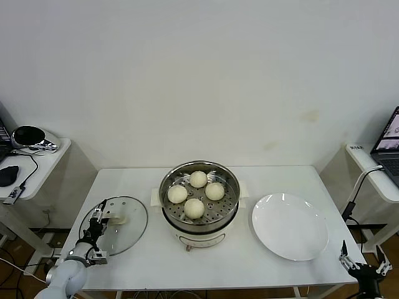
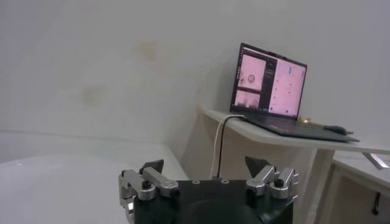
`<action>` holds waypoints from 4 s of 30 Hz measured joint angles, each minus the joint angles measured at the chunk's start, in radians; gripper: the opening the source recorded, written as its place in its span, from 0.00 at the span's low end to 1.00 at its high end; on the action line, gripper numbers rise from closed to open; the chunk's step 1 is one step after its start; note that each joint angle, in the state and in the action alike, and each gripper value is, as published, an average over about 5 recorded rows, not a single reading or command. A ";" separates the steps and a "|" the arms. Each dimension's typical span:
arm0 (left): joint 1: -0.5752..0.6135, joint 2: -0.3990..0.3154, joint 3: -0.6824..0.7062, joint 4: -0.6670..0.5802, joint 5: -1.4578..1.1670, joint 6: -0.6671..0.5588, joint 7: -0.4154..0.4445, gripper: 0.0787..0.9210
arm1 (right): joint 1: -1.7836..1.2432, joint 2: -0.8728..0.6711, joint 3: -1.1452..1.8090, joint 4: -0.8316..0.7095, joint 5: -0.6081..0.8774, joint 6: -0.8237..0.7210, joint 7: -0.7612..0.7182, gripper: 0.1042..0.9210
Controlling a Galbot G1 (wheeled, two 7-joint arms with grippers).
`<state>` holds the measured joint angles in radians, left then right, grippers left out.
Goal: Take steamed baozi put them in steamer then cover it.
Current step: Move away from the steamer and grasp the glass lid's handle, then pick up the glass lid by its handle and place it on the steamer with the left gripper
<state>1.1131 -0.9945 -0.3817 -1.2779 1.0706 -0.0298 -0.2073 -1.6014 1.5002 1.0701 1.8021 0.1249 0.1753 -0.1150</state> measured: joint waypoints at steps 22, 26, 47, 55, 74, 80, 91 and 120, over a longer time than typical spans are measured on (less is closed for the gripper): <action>-0.001 -0.012 0.005 0.025 -0.051 -0.017 -0.028 0.08 | -0.009 0.010 -0.029 -0.006 -0.024 0.007 -0.002 0.88; 0.029 -0.009 -0.020 -0.022 -0.063 -0.003 -0.030 0.08 | -0.012 0.014 -0.038 -0.008 -0.032 0.014 -0.002 0.88; 0.319 0.101 -0.232 -0.623 -0.225 0.311 0.146 0.08 | -0.042 0.022 -0.110 0.024 -0.082 0.030 -0.031 0.88; 0.236 0.151 -0.083 -0.770 -0.246 0.455 0.223 0.08 | -0.037 0.031 -0.141 0.042 -0.126 0.027 -0.037 0.88; -0.164 0.013 0.392 -0.748 -0.025 0.665 0.426 0.08 | -0.020 0.067 -0.201 0.043 -0.250 0.024 -0.034 0.88; -0.242 -0.070 0.471 -0.695 0.064 0.686 0.470 0.08 | -0.018 0.071 -0.210 0.035 -0.276 0.024 -0.030 0.88; -0.313 -0.199 0.562 -0.586 0.139 0.697 0.494 0.08 | -0.014 0.074 -0.213 0.020 -0.292 0.030 -0.028 0.88; -0.315 -0.296 0.592 -0.484 0.202 0.691 0.491 0.08 | -0.019 0.076 -0.220 0.004 -0.304 0.040 -0.025 0.88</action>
<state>0.7979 -1.2904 0.2107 -1.7618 1.2726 0.6607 0.2838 -1.6204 1.5761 0.8503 1.8059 -0.1790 0.2154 -0.1405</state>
